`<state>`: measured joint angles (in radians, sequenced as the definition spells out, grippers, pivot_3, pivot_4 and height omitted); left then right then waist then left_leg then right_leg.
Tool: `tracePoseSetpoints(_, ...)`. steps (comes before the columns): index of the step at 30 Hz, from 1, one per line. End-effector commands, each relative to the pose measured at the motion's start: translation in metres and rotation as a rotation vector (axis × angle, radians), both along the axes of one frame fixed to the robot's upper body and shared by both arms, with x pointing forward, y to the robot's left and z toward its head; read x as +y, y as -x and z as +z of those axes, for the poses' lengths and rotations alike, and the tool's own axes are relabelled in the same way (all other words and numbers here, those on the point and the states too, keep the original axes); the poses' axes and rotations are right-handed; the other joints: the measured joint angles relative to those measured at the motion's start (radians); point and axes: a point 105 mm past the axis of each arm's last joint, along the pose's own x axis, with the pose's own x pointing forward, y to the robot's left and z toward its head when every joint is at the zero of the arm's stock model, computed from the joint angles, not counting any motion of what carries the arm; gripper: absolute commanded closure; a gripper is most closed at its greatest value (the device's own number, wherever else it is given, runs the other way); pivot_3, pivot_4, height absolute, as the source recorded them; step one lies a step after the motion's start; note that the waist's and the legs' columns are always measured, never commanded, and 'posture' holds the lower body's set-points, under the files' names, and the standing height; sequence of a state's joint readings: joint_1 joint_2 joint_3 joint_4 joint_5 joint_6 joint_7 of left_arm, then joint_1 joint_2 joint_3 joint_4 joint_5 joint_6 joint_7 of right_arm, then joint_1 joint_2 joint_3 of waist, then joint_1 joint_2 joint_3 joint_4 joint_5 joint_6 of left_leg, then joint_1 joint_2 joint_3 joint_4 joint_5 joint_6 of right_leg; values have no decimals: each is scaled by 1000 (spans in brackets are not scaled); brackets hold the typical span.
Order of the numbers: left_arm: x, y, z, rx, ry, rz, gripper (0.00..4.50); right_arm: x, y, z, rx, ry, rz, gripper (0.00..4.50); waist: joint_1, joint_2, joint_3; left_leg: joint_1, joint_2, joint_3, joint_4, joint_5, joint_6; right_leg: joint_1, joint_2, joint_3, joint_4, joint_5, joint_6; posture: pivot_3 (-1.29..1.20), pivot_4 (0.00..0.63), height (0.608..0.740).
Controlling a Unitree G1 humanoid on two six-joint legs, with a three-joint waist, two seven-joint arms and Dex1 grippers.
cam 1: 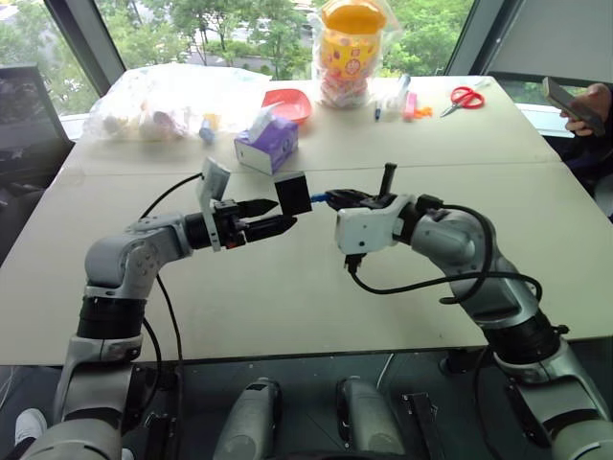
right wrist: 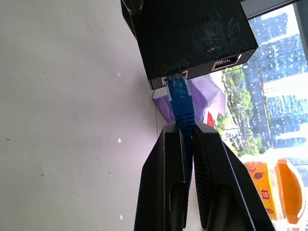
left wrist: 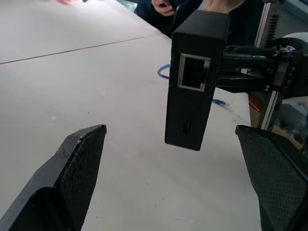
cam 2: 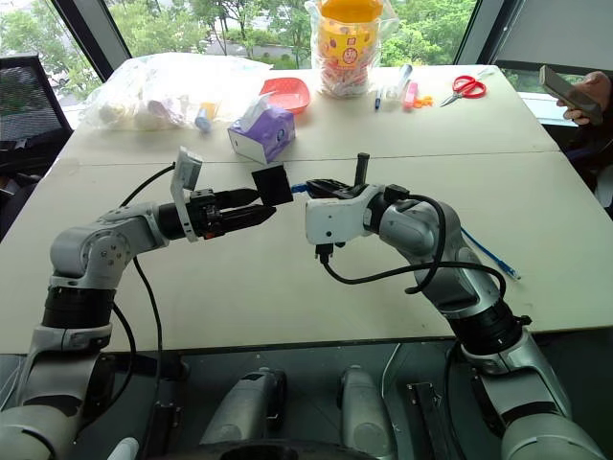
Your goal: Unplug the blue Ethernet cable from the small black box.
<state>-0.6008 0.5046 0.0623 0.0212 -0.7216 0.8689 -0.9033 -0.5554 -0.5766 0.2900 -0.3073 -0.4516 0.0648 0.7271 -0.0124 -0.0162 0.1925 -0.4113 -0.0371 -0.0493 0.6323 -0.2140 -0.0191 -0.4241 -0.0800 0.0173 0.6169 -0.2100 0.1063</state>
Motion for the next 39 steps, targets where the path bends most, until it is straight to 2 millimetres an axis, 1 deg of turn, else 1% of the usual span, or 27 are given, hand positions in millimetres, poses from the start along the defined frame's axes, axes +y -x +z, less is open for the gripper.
tracePoseSetpoints(1, -1, 1, 16, -41, 38, -19, 0, 2, 8, 17, -47, -36, 19, 4467, 0, 0, 0, 0, 0, 0, 0, 0, 0, 0, 0, 0, 0, 0, 0, 0, 150, 740)
tracePoseSetpoints(7, -4, -1, 20, -47, 70, -28, 0, 3, 13, 13, -20, -11, 33, 4467, -1, 0, 0, 0, 0, 0, 0, 0, 0, 0, 0, 0, 0, 0, 0, 0, 150, 740)
tracePoseSetpoints(10, -5, -2, 23, -48, 91, -30, 780, 4, 15, 12, -9, -2, 38, 4500, -1, 0, 0, 0, 0, 0, 0, 0, 0, 0, 0, 0, 0, 0, 0, 0, 150, 740)
tracePoseSetpoints(12, -6, -2, 24, -49, 97, -32, 1715, 4, 16, 11, -3, 3, 41, 4500, -1, 0, 0, 0, 0, 0, 0, 0, 0, 0, 0, 0, 0, 0, 0, 0, 150, 740)
tracePoseSetpoints(14, -7, -3, 25, -49, 103, -37, 2542, 3, 16, 10, 3, 10, 42, 4500, -1, 0, 0, 0, 0, 0, 0, 0, 0, 0, 0, 0, 0, 0, 0, 0, 150, 740)
tracePoseSetpoints(15, -7, -3, 25, -49, 105, -38, 3091, 3, 16, 10, 4, 11, 43, 4500, -1, 0, 0, 0, 0, 0, 0, 0, 0, 0, 0, 0, 0, 0, 0, 0, 150, 740)
tracePoseSetpoints(17, -8, -2, 25, -49, 112, -47, 3879, 3, 16, 10, 7, 15, 41, 4500, 0, 0, 0, 0, 0, 0, 0, 0, 0, 0, 0, 0, 0, 0, 0, 0, 150, 740)
tracePoseSetpoints(18, -9, -1, 25, -49, 113, -50, 4021, 3, 16, 10, 11, 16, 41, 4500, 0, 0, 0, 0, 0, 0, 0, 0, 0, 0, 0, 0, 0, 0, 0, 0, 150, 740)
tracePoseSetpoints(20, -9, -1, 26, -49, 111, -53, 4010, 2, 15, 8, 46, 5, 41, 4500, -1, 0, 0, 0, 0, 0, 0, 0, 0, 0, 0, 0, 0, 0, 0, 0, 150, 740)
tracePoseSetpoints(22, -9, -1, 23, -53, 79, -52, 4010, 0, 14, 5, 133, -45, 41, 4500, -1, 0, 0, 0, 0, 0, 0, 0, 0, 0, 0, 0, 0, 0, 0, 0, 150, 740)
tracePoseSetpoints(24, -9, 1, 22, -59, 59, -71, 4010, -3, 14, 5, 272, -132, 45, 3689, -1, 0, 0, 0, 0, 0, 0, 0, 0, 0, 0, 0, 0, 0, 0, 0, 150, 740)
tracePoseSetpoints(25, -9, 3, 22, -62, 51, -81, 4010, -3, 16, 6, 351, -176, 61, 3488, -2, 0, 0, 0, 1, 0, 0, 0, 0, 0, 0, 0, 0, 0, 0, 0, 150, 740)
tracePoseSetpoints(26, -9, 3, 22, -67, 42, -83, 4010, -3, 17, 9, 437, -221, 78, 2935, -2, 0, 0, 0, 1, -1, 0, 0, 0, 0, 0, 0, 0, 0, 0, 0, 150, 740)
tracePoseSetpoints(28, -8, 3, 23, -73, 37, -91, 4010, -3, 20, 14, 579, -278, 109, 2117, -1, 0, 0, 0, 1, -1, 0, 0, 0, 0, 0, 0, 0, 0, 0, 0, 150, 740)
tracePoseSetpoints(30, -8, 5, 25, -85, 28, -112, 4010, -5, 17, 19, 726, -311, 119, 1060, -2, 0, 0, 0, 1, -1, 0, 0, 0, 0, 0, 0, 0, 0, 0, 0, 150, 740)
tracePoseSetpoints(32, -9, 8, 26, -99, 17, -135, 4010, -6, 17, 21, 852, -331, 130, 131, -2, 0, 0, 0, 1, -1, 0, 0, 0, 0, 0, -1, 0, 0, 0, 0, 150, 740)
tracePoseSetpoints(36, -10, 9, 28, -126, 5, -149, 4010, -2, 11, 27, 1061, -422, 147, 131, -1, 0, 0, 0, 1, -2, -1, 0, 0, 0, 0, -1, -2, 0, 0, 0, 150, 740)
tracePoseSetpoints(38, -10, 8, 28, -126, 5, -147, 4010, 0, 9, 29, 1110, -452, 150, 131, -1, 0, 0, -1, 1, -2, -2, 0, 0, 0, -1, -1, -2, 0, 0, 0, 150, 740)
tracePoseSetpoints(39, -10, 9, 27, -129, 1, -149, 4010, 1, 7, 26, 1148, -447, 139, 131, -1, 0, 0, -1, 1, -2, -2, 0, 0, 0, -1, -1, -2, 0, 0, 0, 150, 740)
